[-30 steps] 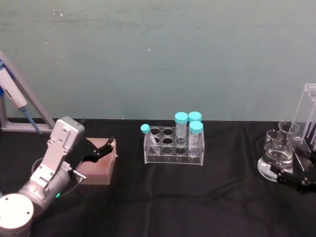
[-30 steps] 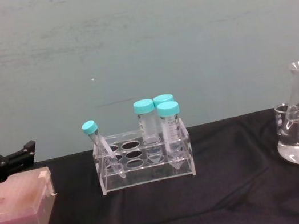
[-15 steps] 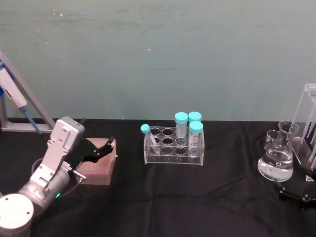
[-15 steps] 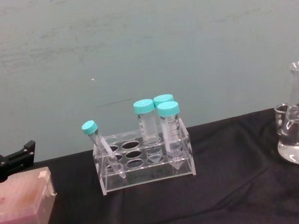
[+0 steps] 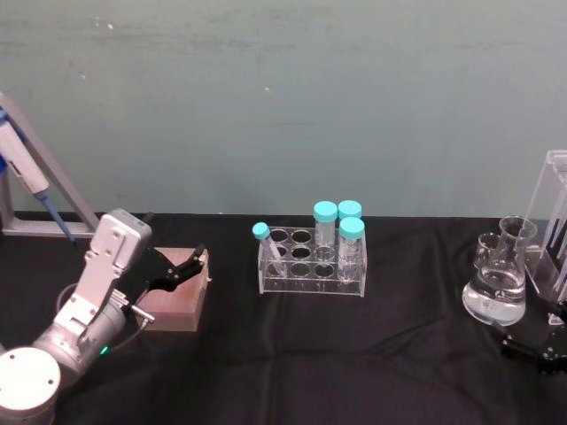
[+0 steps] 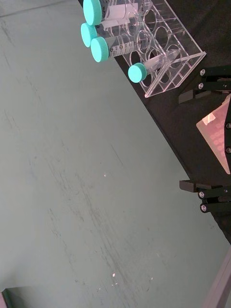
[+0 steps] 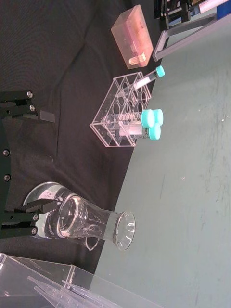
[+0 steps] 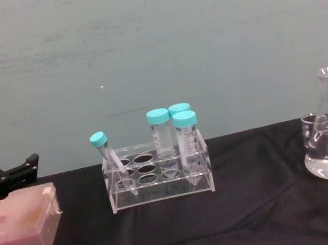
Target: Place the experimental apparatus aside using one hand.
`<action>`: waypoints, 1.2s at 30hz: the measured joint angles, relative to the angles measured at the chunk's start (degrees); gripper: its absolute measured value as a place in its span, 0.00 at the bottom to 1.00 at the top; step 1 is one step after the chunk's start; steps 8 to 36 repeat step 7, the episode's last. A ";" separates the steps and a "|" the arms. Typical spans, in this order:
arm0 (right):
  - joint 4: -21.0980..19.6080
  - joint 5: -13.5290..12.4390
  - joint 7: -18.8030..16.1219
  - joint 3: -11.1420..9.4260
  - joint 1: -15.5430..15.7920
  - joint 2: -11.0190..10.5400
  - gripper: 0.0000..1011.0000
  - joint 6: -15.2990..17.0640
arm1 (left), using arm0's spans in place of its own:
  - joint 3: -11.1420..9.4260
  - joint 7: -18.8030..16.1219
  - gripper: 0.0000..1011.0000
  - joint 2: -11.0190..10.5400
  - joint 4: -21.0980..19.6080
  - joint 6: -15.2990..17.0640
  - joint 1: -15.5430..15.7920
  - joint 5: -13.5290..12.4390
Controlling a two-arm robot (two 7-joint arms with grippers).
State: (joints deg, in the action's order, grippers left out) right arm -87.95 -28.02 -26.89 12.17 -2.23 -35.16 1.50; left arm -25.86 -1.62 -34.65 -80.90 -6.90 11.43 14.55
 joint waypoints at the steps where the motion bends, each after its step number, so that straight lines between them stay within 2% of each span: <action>1: -0.01 -0.01 0.00 0.00 0.00 0.00 0.99 0.00 | 0.00 0.00 0.99 0.00 0.00 -0.01 0.00 0.00; 36: -0.04 -0.05 -0.02 -0.03 0.00 0.00 0.99 0.00 | 0.00 0.00 0.99 0.00 0.00 -0.01 0.00 0.00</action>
